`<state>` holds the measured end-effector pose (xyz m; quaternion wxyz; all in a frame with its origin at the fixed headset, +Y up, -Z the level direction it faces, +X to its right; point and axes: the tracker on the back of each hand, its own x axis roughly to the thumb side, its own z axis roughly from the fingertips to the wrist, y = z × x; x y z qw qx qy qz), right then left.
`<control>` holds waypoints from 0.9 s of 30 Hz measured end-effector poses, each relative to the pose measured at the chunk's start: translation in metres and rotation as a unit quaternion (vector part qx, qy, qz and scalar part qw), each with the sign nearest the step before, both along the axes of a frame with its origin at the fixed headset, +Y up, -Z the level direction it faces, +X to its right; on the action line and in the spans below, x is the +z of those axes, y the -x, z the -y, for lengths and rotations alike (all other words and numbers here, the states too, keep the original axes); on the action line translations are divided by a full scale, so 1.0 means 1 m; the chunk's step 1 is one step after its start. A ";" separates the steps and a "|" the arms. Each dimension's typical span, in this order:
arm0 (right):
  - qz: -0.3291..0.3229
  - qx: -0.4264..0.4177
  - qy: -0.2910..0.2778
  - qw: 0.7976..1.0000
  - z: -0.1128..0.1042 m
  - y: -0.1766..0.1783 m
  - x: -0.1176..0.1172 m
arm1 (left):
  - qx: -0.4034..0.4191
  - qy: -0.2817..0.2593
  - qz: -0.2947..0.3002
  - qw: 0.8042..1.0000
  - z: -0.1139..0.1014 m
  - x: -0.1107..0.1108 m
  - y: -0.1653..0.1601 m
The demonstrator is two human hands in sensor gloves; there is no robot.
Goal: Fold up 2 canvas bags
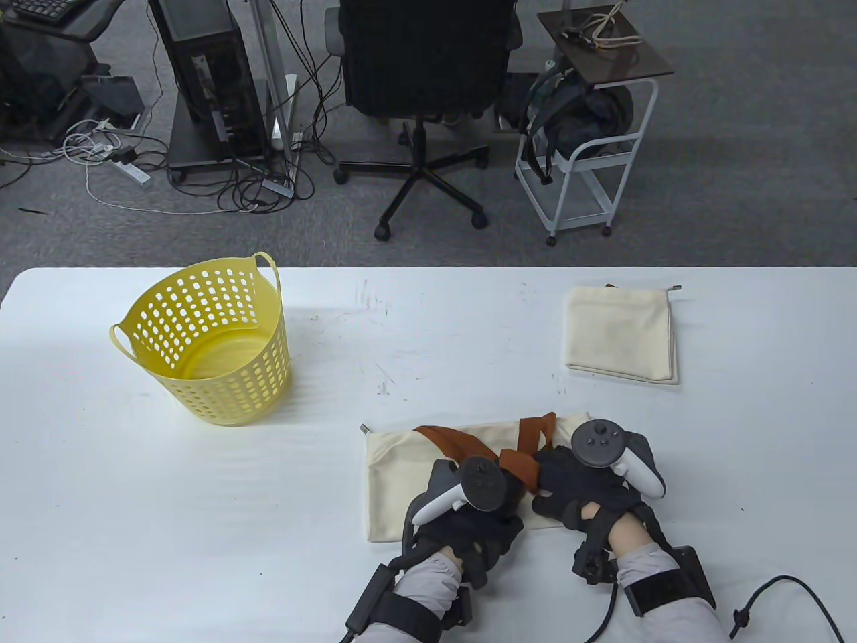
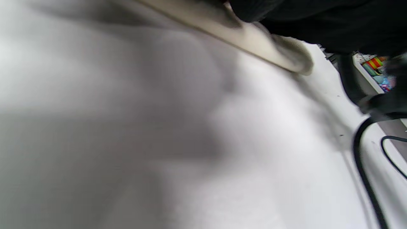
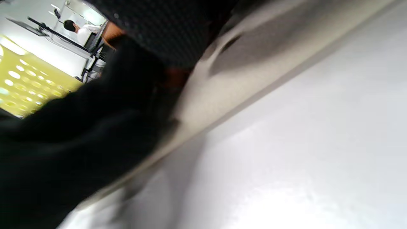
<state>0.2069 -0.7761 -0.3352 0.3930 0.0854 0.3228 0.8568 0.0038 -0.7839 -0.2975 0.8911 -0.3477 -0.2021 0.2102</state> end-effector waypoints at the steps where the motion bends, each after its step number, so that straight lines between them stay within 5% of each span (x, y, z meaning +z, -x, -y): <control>1: 0.001 -0.018 0.008 1.000 0.001 -0.003 -0.001 | -0.009 -0.005 0.003 1.000 0.000 0.000 0.000; 7: 0.069 -0.088 0.016 0.994 0.003 -0.011 -0.003 | 0.008 -0.007 -0.004 1.000 0.000 -0.003 0.006; 16: 0.137 0.105 -0.094 0.981 -0.005 0.014 0.002 | 0.093 0.002 -0.026 0.995 -0.006 -0.012 0.025; 27: 0.109 0.258 -0.218 0.935 -0.013 0.040 0.016 | 0.186 0.035 -0.032 0.981 -0.005 -0.015 0.040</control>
